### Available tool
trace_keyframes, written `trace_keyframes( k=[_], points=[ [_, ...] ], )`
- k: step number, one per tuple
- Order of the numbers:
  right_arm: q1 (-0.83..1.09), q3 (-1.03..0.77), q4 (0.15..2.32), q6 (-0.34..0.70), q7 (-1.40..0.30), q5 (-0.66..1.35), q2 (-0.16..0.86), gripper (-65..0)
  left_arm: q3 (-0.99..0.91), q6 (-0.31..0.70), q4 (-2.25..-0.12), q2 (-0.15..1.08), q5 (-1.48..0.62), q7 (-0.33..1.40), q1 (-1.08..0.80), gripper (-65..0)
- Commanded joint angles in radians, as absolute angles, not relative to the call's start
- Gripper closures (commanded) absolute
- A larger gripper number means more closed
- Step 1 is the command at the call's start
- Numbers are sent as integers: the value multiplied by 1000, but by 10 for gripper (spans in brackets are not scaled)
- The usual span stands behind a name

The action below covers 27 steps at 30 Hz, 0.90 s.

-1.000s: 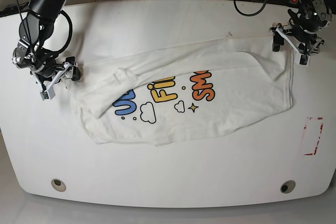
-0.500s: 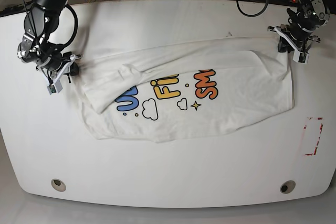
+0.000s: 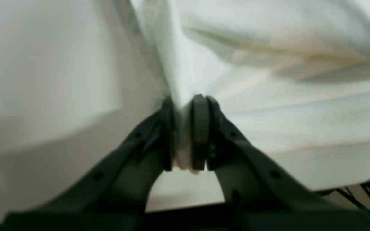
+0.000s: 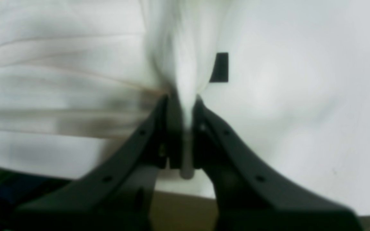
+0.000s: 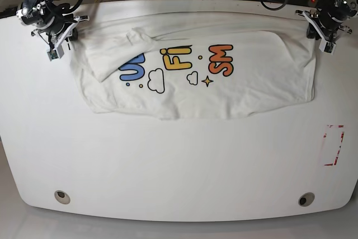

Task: Fold the T-shirt properly
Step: 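Pull the collar edge with both grippers to straighten the shirt, then move both grippers to the shirt's hem edge and grasp it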

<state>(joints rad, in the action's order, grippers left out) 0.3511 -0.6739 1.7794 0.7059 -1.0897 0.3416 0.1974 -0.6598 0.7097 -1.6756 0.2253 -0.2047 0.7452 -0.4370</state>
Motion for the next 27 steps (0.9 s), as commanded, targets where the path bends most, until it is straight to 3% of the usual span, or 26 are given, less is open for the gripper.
trace_keyframes(
  k=[1, 4, 9, 12, 27],
  points=[
    [378, -688, 1822, 698, -1082, 332, 199, 0, -688, 698, -1692, 249, -193, 750, -437, -65],
    [387, -690, 1822, 698, -1082, 332, 188, -41, -691, 698, -1699, 252, -159, 753, -435, -132],
    [349, -690, 1859, 698, -1082, 326, 188, -344, -688, 698, -1702, 252, -145, 754, -407, -382],
    [312, -690, 1885, 698, -1086, 323, 191, -436, -690, 698, -1730, 252, -142, 756, -383, -422],
    [-58, -615, 1693, 698, -1187, 323, 314, -442, -688, 698, -1837, 254, -136, 756, -300, -403]
  ],
)
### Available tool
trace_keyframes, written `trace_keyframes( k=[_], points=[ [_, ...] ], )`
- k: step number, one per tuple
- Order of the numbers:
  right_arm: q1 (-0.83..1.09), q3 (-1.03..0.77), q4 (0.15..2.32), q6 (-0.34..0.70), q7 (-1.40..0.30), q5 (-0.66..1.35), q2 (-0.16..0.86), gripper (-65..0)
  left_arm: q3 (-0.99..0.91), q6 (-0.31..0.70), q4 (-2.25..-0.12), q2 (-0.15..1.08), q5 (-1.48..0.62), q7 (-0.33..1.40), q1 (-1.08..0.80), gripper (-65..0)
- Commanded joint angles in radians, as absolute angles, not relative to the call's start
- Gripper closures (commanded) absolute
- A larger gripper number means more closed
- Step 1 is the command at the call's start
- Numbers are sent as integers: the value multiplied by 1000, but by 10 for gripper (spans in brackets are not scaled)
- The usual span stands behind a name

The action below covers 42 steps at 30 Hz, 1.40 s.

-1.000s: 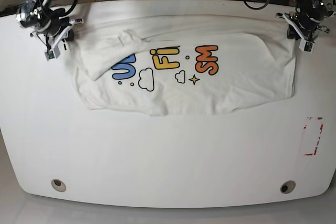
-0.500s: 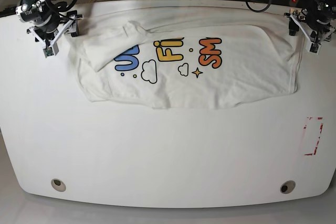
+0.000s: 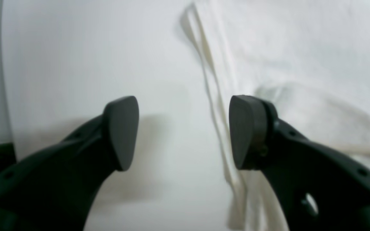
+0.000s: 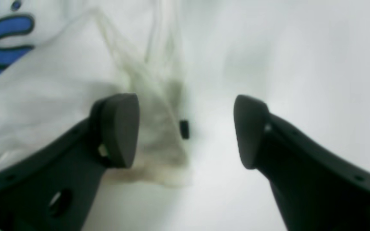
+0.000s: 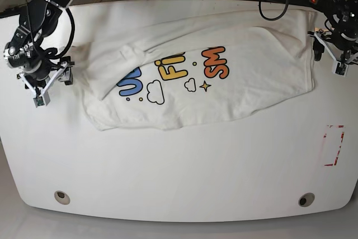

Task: Fold the T-shirt properly
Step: 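Move both grippers to the shirt's hem edge and grasp it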

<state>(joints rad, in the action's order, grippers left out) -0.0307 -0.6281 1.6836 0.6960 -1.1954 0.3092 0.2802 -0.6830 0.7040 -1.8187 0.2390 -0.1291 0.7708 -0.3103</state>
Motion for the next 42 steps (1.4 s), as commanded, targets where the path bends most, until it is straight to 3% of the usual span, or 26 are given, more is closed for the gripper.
trace_keyframes(
  k=[1, 8, 12, 32, 39, 42],
  points=[
    [-64, -605, 1693, 698, -1187, 323, 318, -442, -688, 698, -1837, 254, -136, 756, -297, -403],
    [-147, -521, 1647, 698, -1181, 321, 318, -444, -631, 698, -1839, 252, -136, 756, -300, -403],
    [-239, -461, 1517, 698, -1130, 321, 317, -444, -608, 698, -1839, 232, -136, 759, -311, -403],
    [-602, -93, 644, 698, -504, 321, 429, -444, -616, 698, -1839, 170, -137, 789, -357, -403],
    [-588, -21, 579, 698, -400, 321, 423, -442, -616, 698, -1839, 168, -137, 791, -352, -403],
    [-576, -21, 579, 698, -384, 323, 410, -388, -650, 698, -1839, 163, -137, 792, -346, -407]
  ],
)
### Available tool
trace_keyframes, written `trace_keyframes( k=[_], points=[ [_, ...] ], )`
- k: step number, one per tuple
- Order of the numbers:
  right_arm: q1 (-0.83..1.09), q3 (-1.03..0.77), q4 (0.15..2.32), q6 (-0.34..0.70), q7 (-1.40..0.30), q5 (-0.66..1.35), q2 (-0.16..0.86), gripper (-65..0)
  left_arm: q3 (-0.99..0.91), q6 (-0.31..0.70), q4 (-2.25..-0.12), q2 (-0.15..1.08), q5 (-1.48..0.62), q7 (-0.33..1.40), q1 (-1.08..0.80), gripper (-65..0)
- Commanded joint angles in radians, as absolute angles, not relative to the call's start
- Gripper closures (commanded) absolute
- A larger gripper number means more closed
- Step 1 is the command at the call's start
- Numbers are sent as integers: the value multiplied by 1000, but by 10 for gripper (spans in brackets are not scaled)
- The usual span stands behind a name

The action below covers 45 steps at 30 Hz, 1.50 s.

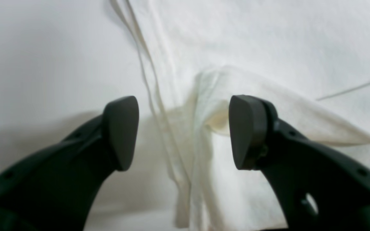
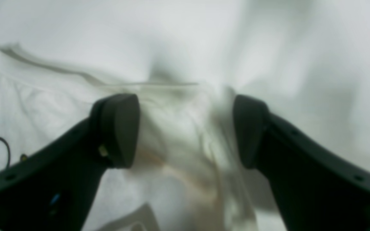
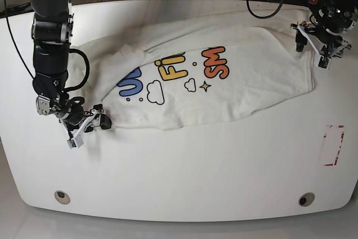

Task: Fold the T-shirt properly
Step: 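Move both grippers to the shirt's hem edge and grasp it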

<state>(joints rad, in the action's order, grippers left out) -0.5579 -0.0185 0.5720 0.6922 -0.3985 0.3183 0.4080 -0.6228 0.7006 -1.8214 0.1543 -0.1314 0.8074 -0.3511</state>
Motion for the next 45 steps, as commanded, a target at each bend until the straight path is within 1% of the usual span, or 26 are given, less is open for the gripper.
trace_keyframes(
  k=[1, 3, 4, 5, 7, 8, 9, 11, 14, 21, 28, 35, 37, 38, 41, 42, 43, 45],
  points=[
    [-576, -21, 579, 698, -377, 321, 403, -350, -668, 698, -1839, 162, -137, 792, -331, -408],
    [-576, -21, 579, 698, -374, 321, 395, -265, -702, 698, -1833, 150, -136, 809, -289, -413],
    [-576, -19, 579, 698, -374, 321, 395, -198, -730, 698, -1831, 148, -136, 834, -262, -432],
    [-576, -19, 579, 698, -374, 321, 395, -165, -748, 698, -1830, 148, -136, 849, -246, -450],
    [-578, -19, 581, 698, -374, 321, 394, -55, -791, 642, -1830, 145, -136, 894, -191, -519],
    [-579, -18, 582, 698, -374, 321, 390, -22, -803, 616, -1830, 145, -136, 901, -168, -537],
    [-579, -18, 582, 698, -375, 321, 390, -6, -809, 601, -1828, 145, -136, 905, -151, -547],
    [-579, -18, 584, 698, -377, 321, 389, 0, -811, 567, -1807, 148, -136, 912, -108, -562],
    [-579, -18, 584, 698, -378, 321, 387, 0, -811, 553, -1738, 150, -136, 912, -51, -564],
    [-575, -18, 584, 698, -378, 321, 387, 0, -785, 555, -1546, 151, -136, 912, 70, -565],
    [-573, -18, 584, 698, -378, 321, 387, 0, -682, 555, -1423, 180, -143, 906, 131, -565],
    [-573, -18, 584, 698, -380, 323, 387, 0, -662, 555, -1283, 183, -139, 905, 200, -557],
    [-564, -18, 584, 698, -380, 325, 387, 0, -661, 555, -1259, 185, -136, 905, 213, -524],
    [-561, -18, 587, 698, -380, 325, 389, 0, -656, 555, -1241, 185, -136, 905, 220, -471],
    [-555, -18, 616, 698, -380, 323, 390, 0, -616, 555, -1207, 191, -136, 894, 232, -286],
    [-538, -18, 630, 698, -381, 323, 392, 0, -602, 555, -1205, 200, -139, 877, 232, -207],
    [-530, -18, 645, 698, -381, 323, 392, 0, -593, 555, -1207, 200, -140, 858, 228, -147],
    [-509, -18, 694, 698, -384, 323, 394, 0, -582, 555, -1208, 202, -140, 817, 226, -50]
  ],
)
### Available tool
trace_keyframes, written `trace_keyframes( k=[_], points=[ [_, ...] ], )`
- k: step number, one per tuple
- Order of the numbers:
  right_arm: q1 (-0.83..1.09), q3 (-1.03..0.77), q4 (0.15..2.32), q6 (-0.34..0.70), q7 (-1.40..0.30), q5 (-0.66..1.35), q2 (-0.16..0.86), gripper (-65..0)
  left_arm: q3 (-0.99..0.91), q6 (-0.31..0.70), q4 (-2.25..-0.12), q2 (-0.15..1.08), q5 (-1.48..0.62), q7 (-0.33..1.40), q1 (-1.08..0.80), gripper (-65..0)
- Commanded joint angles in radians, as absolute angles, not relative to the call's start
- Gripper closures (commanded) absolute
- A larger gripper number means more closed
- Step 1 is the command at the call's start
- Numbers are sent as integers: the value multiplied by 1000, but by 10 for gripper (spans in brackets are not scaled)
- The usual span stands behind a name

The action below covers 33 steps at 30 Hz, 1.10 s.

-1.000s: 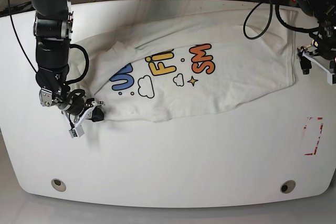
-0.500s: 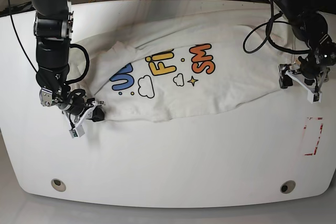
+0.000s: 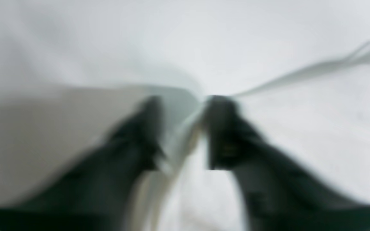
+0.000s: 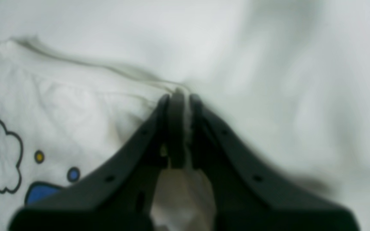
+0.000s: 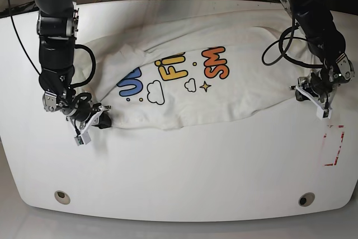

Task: Fold the T-shirt properly
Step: 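Move both grippers to the shirt's hem edge and grasp it, then lift the hem with both grippers and fold it over toward the collar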

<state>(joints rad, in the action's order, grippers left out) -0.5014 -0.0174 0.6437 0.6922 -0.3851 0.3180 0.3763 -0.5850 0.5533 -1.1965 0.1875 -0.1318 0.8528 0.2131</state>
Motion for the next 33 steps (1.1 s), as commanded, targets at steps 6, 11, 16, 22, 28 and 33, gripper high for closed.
trace_keyframes(
  k=[6, 11, 16, 22, 28, 33],
  points=[
    [-464, -22, 845, 698, -467, 323, 397, 0, -565, 555, -1257, 200, -143, 794, 226, -25],
    [-440, -25, 981, 698, -536, 332, 423, 0, -565, 562, -1360, 199, -143, 794, 223, -24],
    [-409, -94, 1101, 698, -610, 331, 435, 0, -570, 618, -1408, 200, -143, 797, 223, -24],
    [-361, -163, 1247, 698, -716, 328, 438, 0, -572, 654, -1474, 205, -142, 800, 193, -24],
    [-280, -232, 1395, 698, -779, 326, 437, 0, -572, 665, -1550, 205, -143, 800, 143, -24],
    [-220, -303, 1478, 698, -846, 334, 433, 0, -593, 693, -1578, 205, -143, 800, 101, -24]
  ],
)
